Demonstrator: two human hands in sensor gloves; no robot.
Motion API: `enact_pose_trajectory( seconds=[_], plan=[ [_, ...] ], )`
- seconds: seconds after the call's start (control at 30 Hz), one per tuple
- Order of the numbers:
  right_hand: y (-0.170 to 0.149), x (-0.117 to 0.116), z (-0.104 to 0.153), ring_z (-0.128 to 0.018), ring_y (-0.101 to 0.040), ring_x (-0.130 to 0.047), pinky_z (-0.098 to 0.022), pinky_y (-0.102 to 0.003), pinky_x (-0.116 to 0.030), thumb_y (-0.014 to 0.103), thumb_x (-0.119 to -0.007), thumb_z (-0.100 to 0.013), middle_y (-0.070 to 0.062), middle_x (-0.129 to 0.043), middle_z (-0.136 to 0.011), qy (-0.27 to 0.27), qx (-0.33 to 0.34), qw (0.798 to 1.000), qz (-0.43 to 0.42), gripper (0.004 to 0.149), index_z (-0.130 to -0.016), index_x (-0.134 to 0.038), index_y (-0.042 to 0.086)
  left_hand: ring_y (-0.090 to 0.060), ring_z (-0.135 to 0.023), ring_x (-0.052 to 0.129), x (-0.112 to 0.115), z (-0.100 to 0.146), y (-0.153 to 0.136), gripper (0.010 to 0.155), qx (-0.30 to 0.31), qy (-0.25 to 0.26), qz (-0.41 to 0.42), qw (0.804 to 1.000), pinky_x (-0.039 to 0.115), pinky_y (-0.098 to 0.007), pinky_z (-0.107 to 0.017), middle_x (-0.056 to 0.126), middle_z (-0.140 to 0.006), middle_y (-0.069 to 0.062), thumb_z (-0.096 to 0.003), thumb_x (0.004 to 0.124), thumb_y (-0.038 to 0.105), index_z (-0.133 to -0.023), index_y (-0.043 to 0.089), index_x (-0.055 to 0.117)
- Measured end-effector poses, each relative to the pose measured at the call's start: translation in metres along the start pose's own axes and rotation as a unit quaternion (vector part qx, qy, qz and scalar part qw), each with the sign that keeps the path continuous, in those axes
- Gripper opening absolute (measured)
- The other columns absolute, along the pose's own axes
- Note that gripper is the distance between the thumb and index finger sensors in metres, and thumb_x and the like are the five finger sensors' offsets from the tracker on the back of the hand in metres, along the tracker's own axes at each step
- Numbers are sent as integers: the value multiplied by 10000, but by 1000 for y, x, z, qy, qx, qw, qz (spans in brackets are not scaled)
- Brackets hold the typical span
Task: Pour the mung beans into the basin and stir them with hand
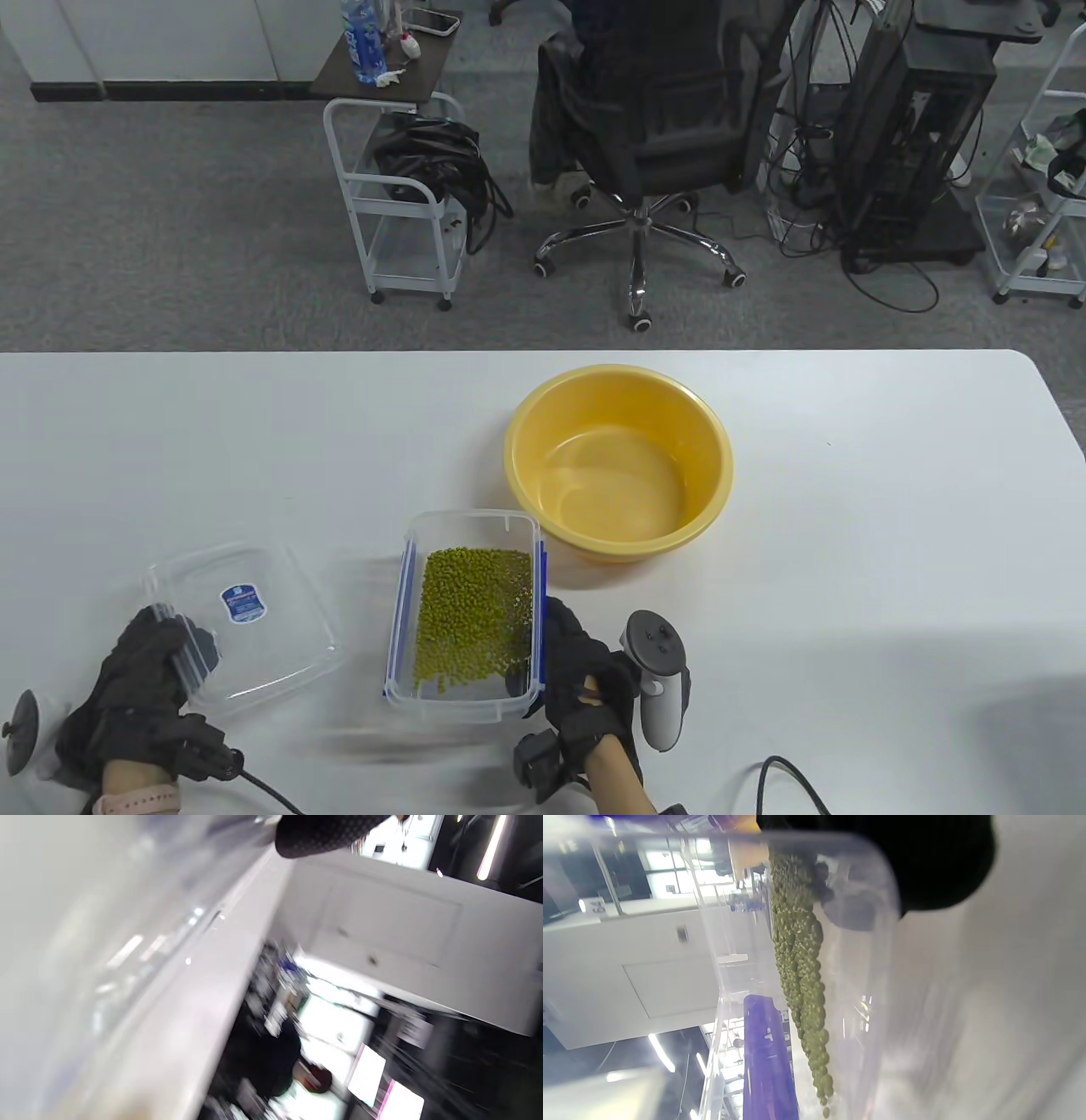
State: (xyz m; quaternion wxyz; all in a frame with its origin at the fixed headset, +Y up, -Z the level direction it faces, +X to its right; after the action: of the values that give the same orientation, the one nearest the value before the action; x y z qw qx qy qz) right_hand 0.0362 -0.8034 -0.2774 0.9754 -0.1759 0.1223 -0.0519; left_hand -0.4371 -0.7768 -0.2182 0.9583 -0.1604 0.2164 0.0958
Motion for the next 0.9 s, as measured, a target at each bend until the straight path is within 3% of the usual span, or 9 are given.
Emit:
enact_pose_trajectory(
  seconds=[0.17,0.27,0.43,0.5,0.53,0.6,0.67,0.77,0.9],
  plan=[
    [-2,-3,0,-453,-323,-830,-220,-337,-845,391,-544,-432,-195,-635,-801,6,-3,1000,2,545,-888,-337,175,-452,-799,657,2,-3,-6,715,-32,98,-180,978,762,-514,-493,347,-1036,-337,-514,668,107,-1092,-2,261],
    [-2,-2,-1,-450,-323,-831,-217,-337,-844,391,-546,-431,-196,-639,-799,5,-3,1000,8,545,-888,-341,176,-474,-879,510,9,-4,-4,727,-73,120,-301,943,618,-566,-624,231,-1077,-297,-533,673,121,-1102,50,226],
    [-2,-4,0,-452,-324,-829,-219,-339,-843,391,-546,-432,-195,-636,-800,9,-4,1000,6,545,-888,-339,176,-554,-952,276,31,-6,6,759,-65,82,-470,876,415,-658,-673,128,-1074,-309,-537,706,223,-1099,26,235],
    [-2,-5,0,-453,-322,-829,-221,-336,-844,393,-545,-433,-193,-635,-802,10,-4,1000,10,545,-889,-338,178,-563,-958,240,48,3,18,758,6,62,-462,885,377,-663,-678,133,-1073,-314,-545,698,269,-1102,22,246],
    [-2,-6,0,-456,-320,-829,-223,-335,-844,394,-544,-433,-191,-634,-803,12,-4,1000,12,545,-889,-337,179,-568,-950,287,62,11,26,757,85,27,-422,902,415,-658,-667,173,-1074,-323,-542,702,296,-1103,11,280],
    [-1,-8,0,-460,-316,-829,-227,-331,-845,397,-542,-435,-187,-632,-807,18,-4,1000,14,545,-891,-332,183,-583,-928,405,89,22,28,760,161,-73,-308,935,506,-654,-634,284,-1072,-353,-546,705,351,-1103,-12,336],
    [-1,-10,0,-461,-316,-829,-228,-331,-845,397,-542,-435,-187,-632,-807,21,-2,1000,11,545,-890,-332,184,-604,-927,398,120,28,14,802,135,-185,-177,957,502,-672,-627,282,-1073,-370,-545,721,391,-1106,-16,318],
    [0,-15,1,-461,-316,-828,-229,-332,-844,398,-542,-436,-187,-631,-808,34,0,999,11,545,-891,-332,184,-628,-955,205,160,36,-22,905,7,-343,-46,938,375,-711,-650,121,-1073,-367,-555,737,438,-1092,1,154],
    [2,-21,2,-462,-319,-824,-230,-335,-840,400,-545,-436,-187,-628,-809,49,4,999,21,546,-892,-333,188,-643,-924,436,184,40,-44,985,-46,-430,-51,900,583,-685,-592,227,-1049,-414,-568,699,519,-1041,-41,41]
  ],
)
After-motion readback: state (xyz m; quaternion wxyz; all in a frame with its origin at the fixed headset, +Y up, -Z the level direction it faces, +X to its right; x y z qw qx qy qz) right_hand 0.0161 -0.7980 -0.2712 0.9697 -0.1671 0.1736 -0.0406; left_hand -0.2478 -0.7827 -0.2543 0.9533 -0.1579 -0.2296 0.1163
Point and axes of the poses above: the tracker on the back of each hand, its own y axis roughly to the thumb side, its own z axis roughly from the fingertips to the wrist, x = y × z, the point moved 2 cm from there along -z, roughly from the wrist to the fingertips
